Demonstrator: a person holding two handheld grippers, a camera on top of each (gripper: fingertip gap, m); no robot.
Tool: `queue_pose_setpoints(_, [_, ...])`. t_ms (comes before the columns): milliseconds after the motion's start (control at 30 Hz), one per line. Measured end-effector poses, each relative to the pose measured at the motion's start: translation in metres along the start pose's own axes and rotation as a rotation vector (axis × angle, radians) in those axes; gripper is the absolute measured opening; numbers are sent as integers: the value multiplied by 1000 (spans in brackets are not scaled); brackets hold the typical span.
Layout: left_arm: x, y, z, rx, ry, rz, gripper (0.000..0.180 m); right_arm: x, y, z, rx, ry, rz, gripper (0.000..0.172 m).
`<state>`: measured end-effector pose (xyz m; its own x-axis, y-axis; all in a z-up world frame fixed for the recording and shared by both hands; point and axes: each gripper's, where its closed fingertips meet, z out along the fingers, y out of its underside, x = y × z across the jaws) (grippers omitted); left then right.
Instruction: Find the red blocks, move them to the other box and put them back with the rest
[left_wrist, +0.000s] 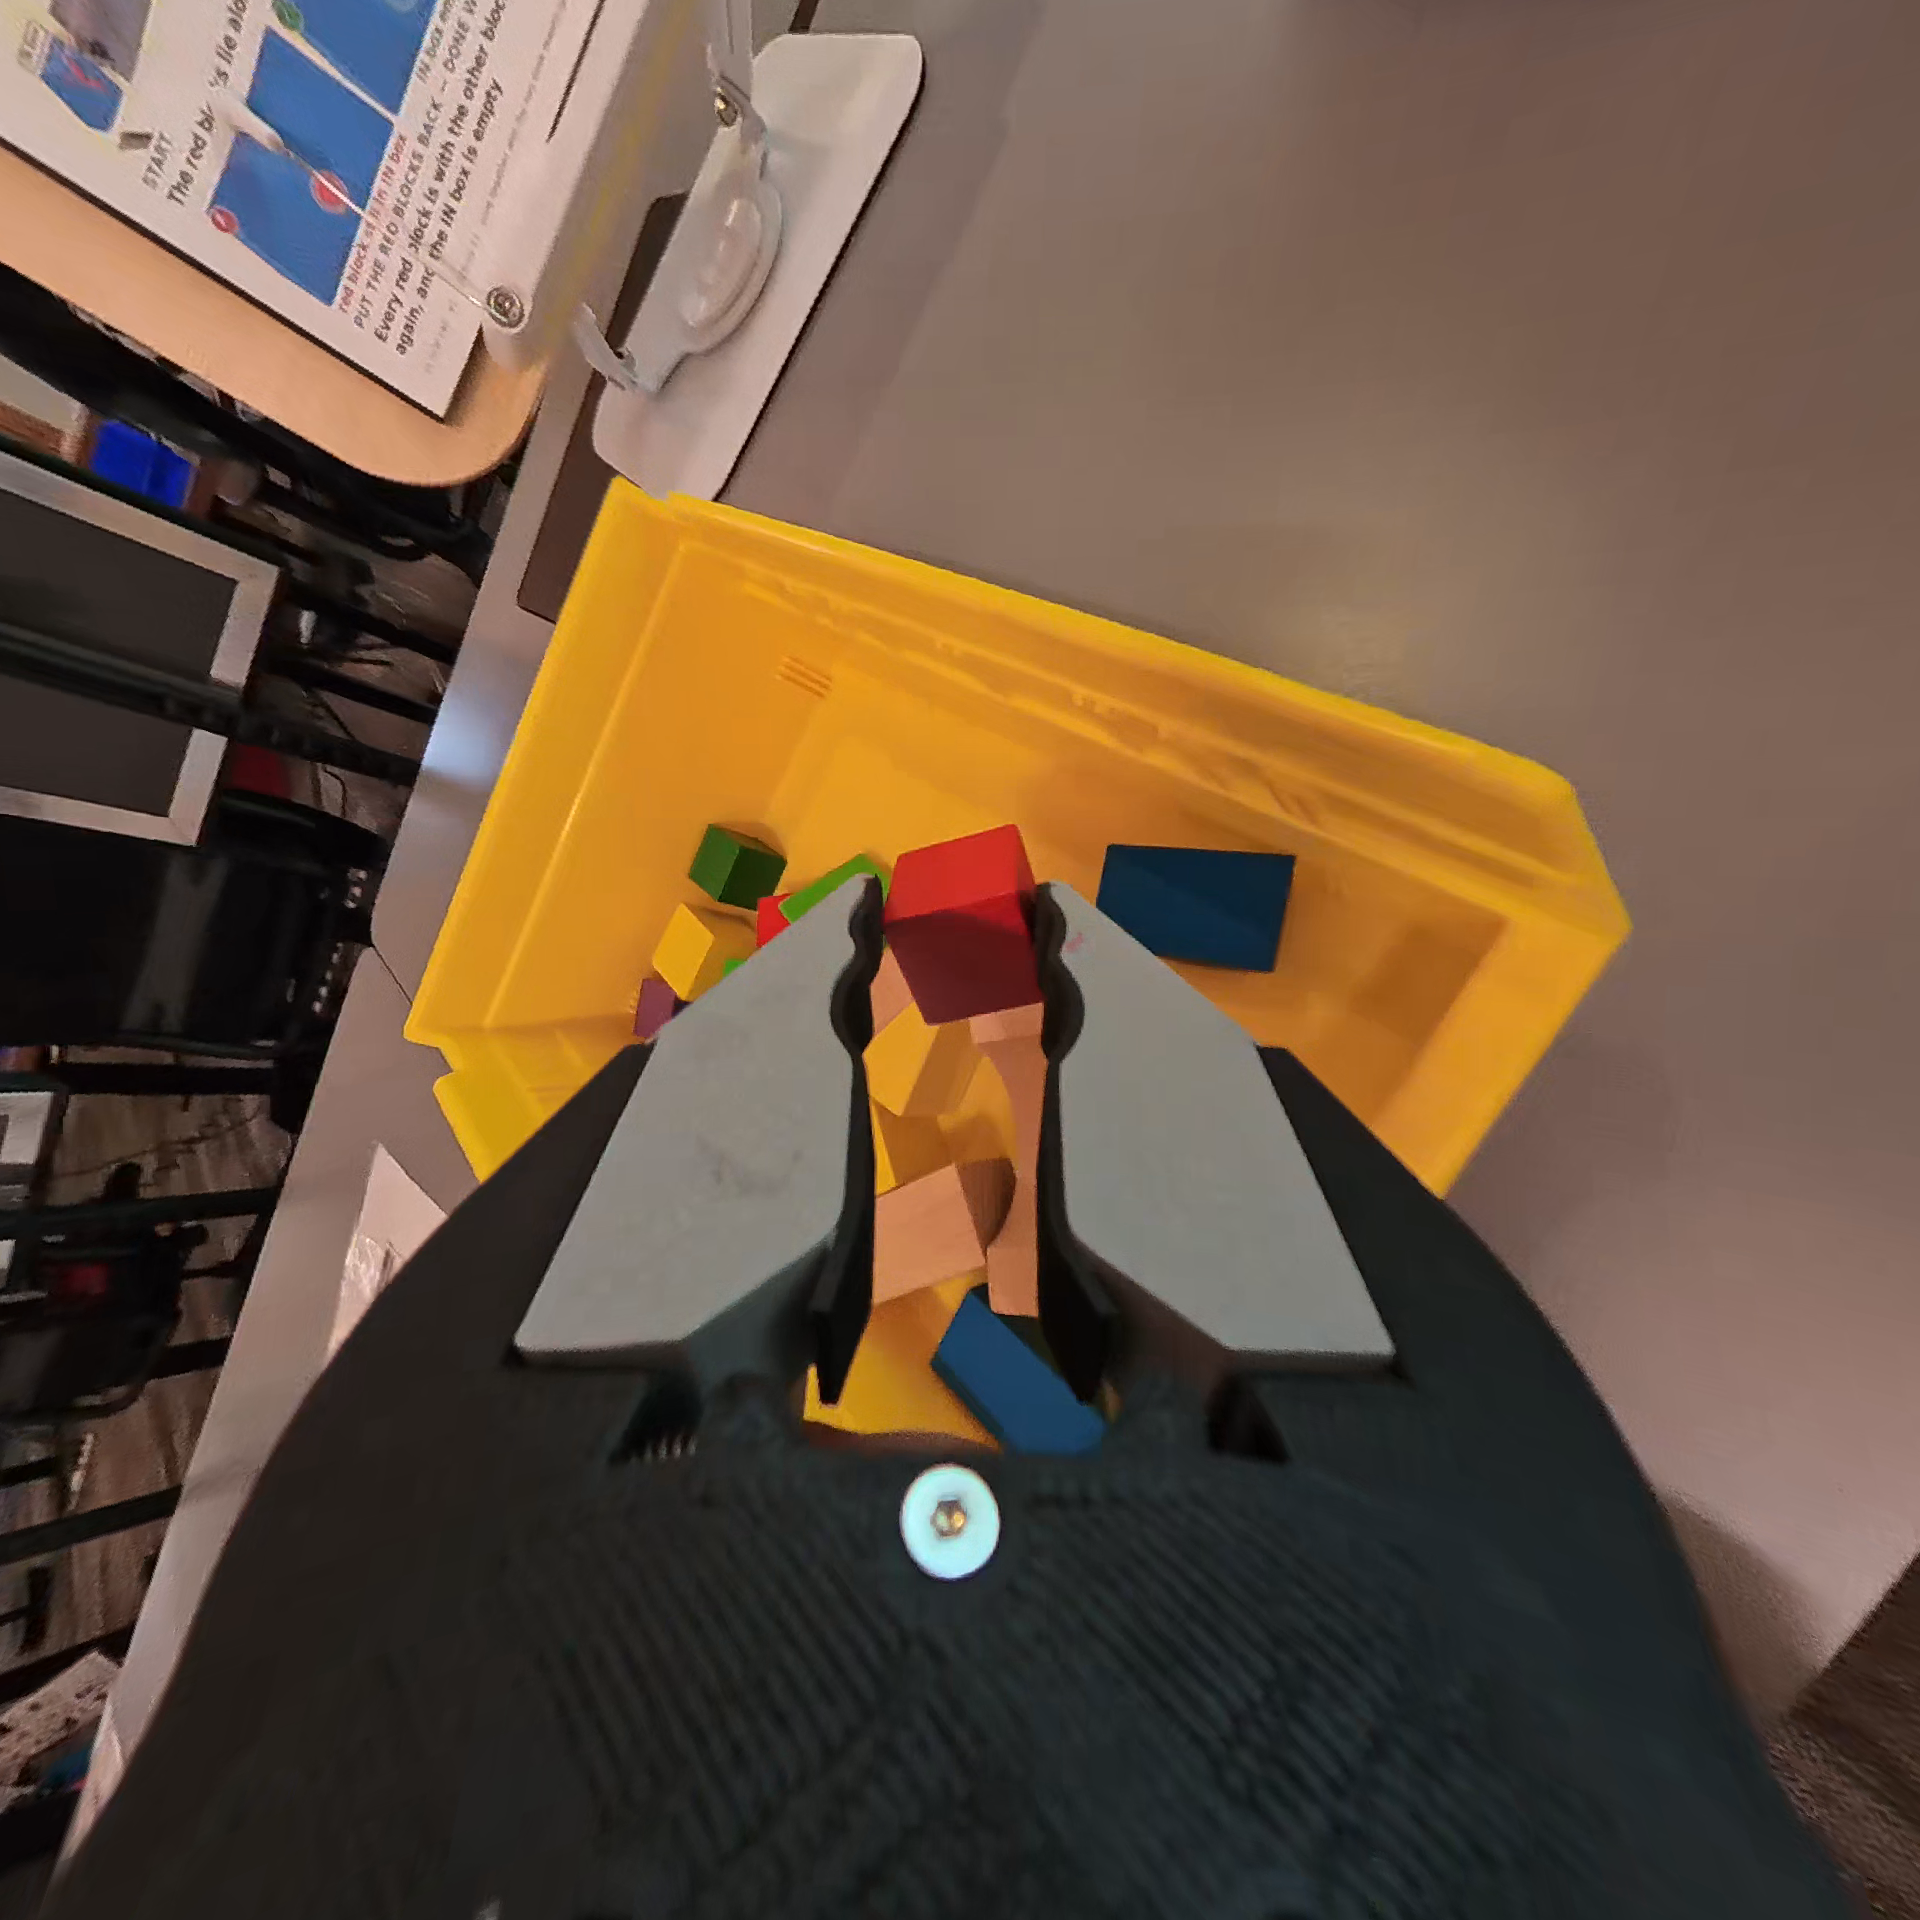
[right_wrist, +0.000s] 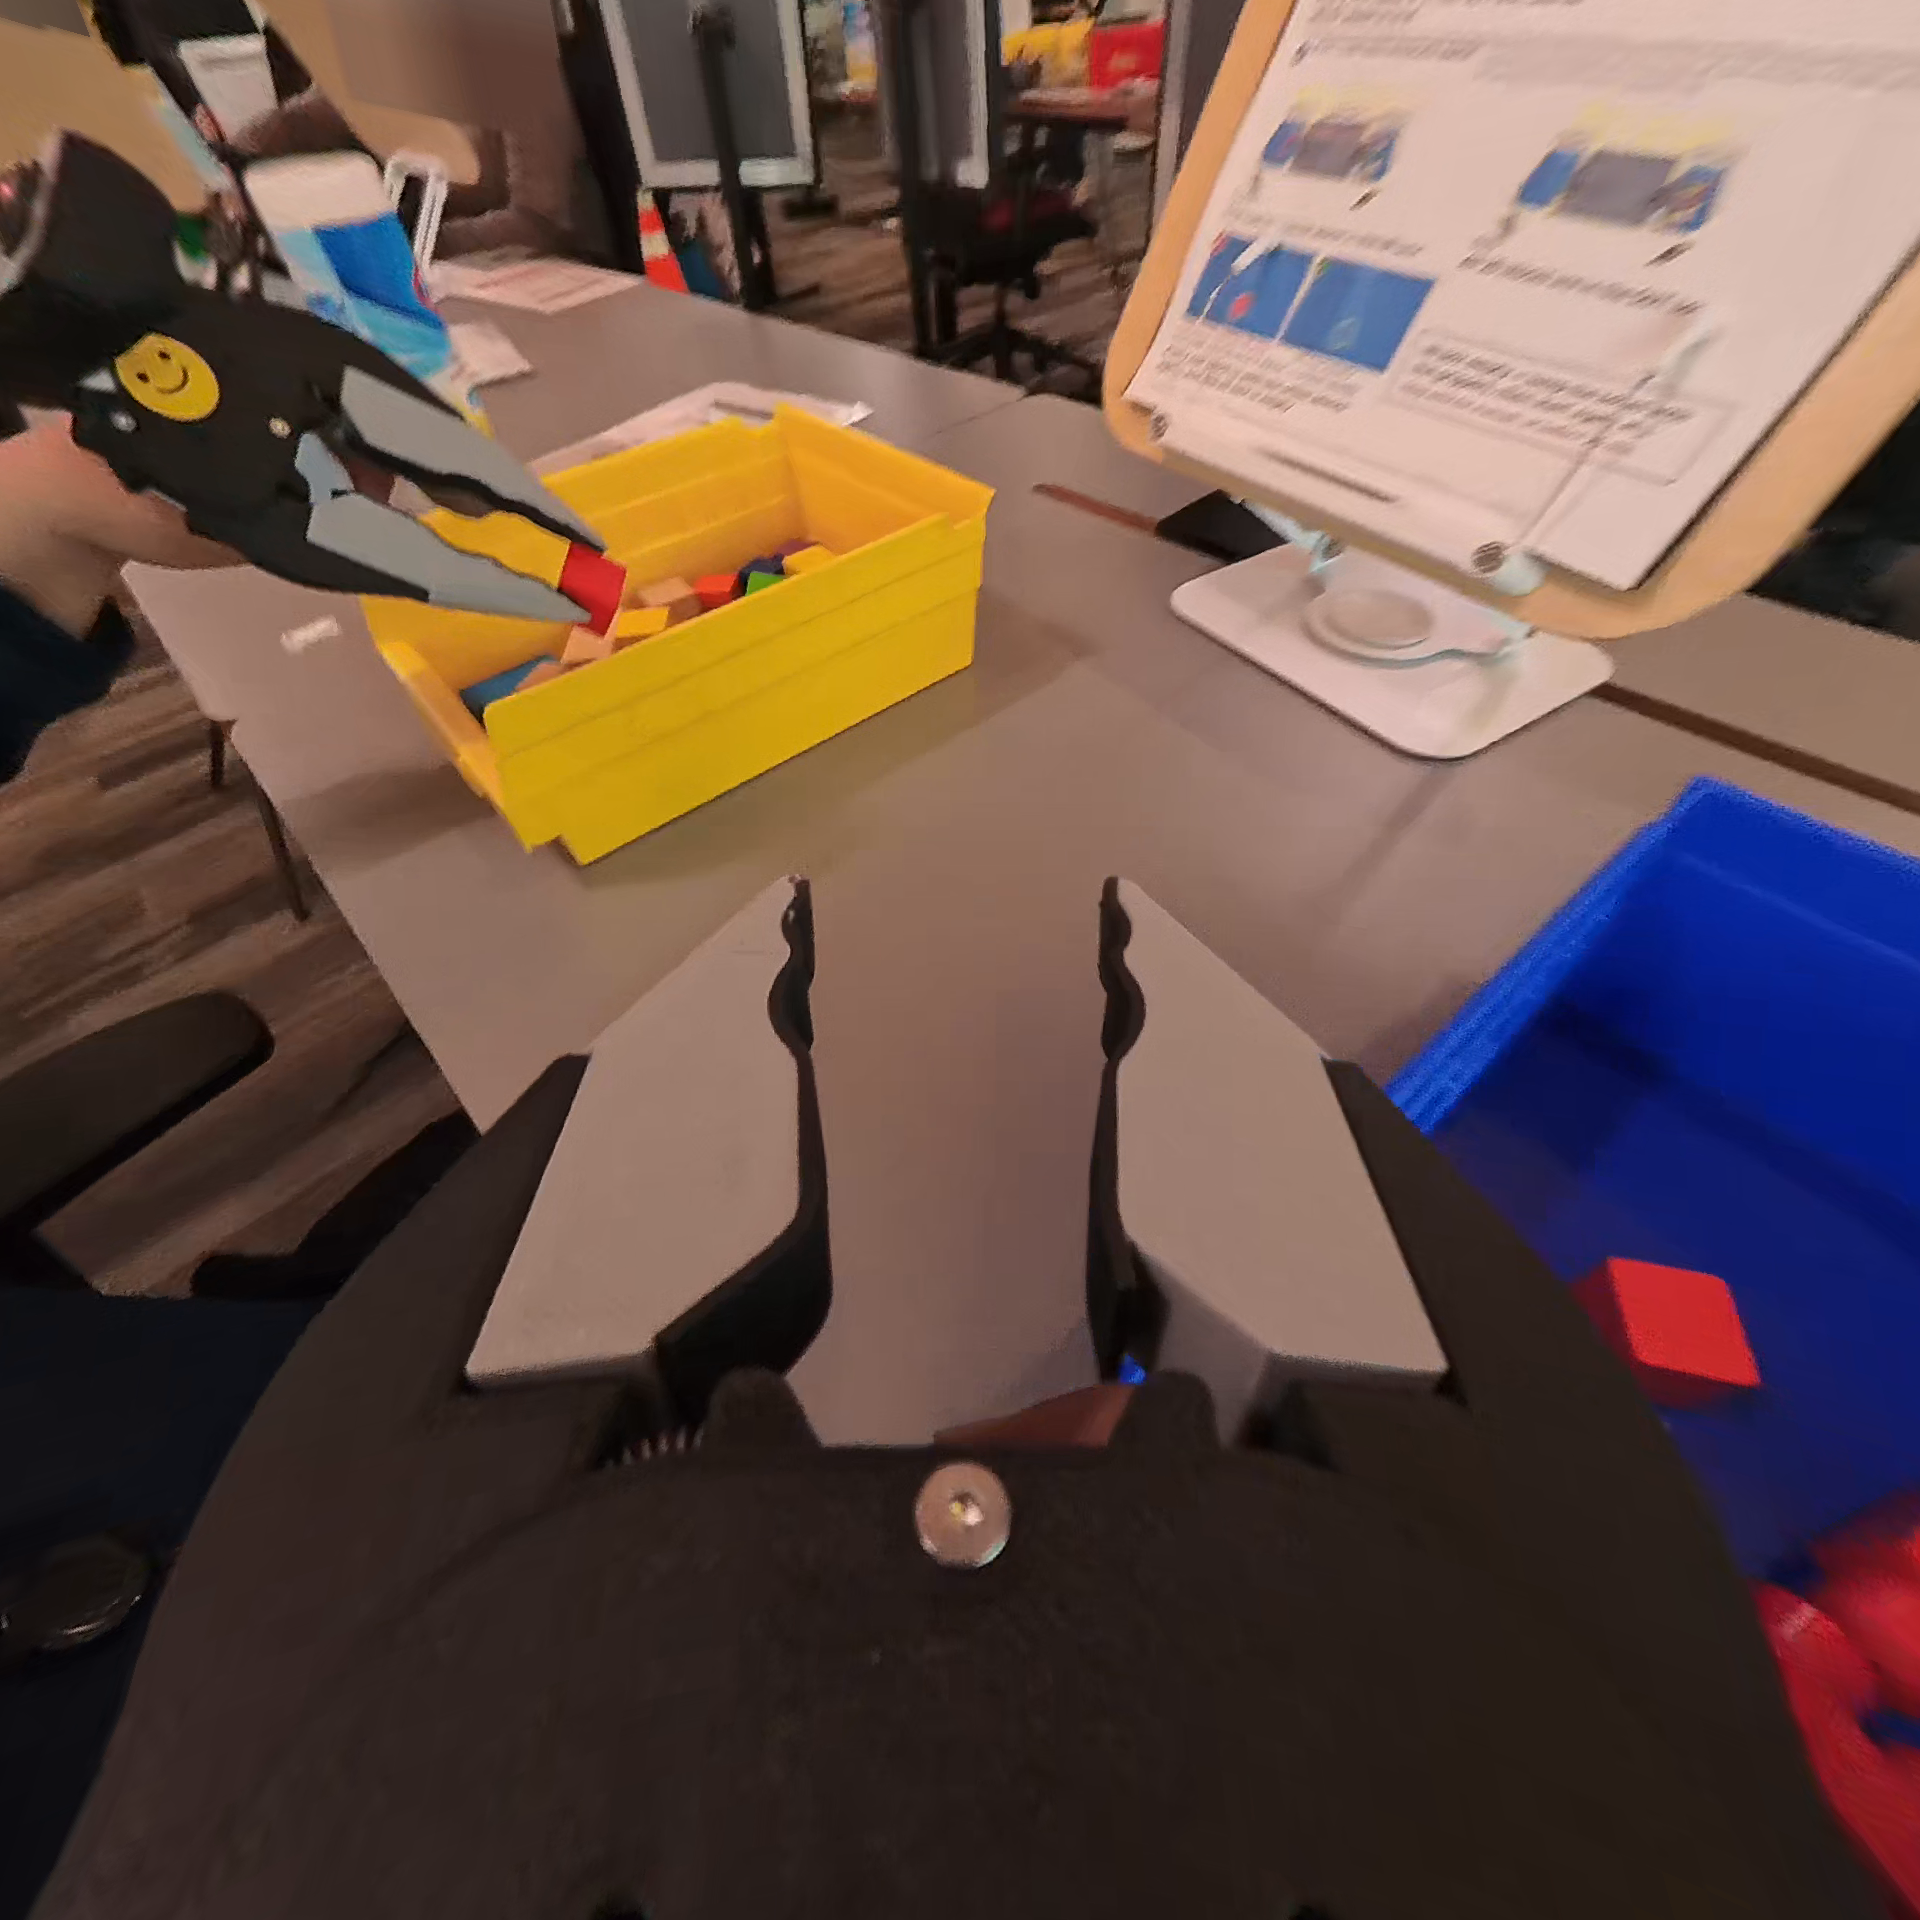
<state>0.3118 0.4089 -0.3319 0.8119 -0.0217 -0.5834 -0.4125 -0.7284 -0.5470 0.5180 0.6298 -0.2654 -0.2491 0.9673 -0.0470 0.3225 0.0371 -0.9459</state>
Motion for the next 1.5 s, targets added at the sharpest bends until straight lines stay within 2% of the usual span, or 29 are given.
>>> queue_pose_setpoints(167, [-1,11,7,-5,-100,141,26,-21,12,21,-61,-55,-33,55])
queue_pose_setpoints(267, [-1,23,14,-65,-111,200,27,-25,13,24,-69,-61,-39,55])
queue_pose_setpoints(400, [-11,22,15,-46,-193,287,27,-26,10,21,-55,-67,-31,55])
queue_pose_setpoints(567, [-9,-18,-3,158,-309,390,27,-38,11,23,-51,-146,0,55])
queue_pose_setpoints(700, [-4,-48,-21,257,-459,569,27,-47,16,28,-73,-181,7,56])
queue_pose_setpoints(1033, [18,-103,-47,313,-695,1082,27,-63,22,37,-97,-231,1,56])
queue_pose_setpoints(1200, [38,-123,-49,320,-725,1323,27,-69,26,43,-114,-253,-4,57])
queue_pose_setpoints(1500, [59,-150,-61,402,-745,1422,27,-80,16,40,-58,-303,-18,58])
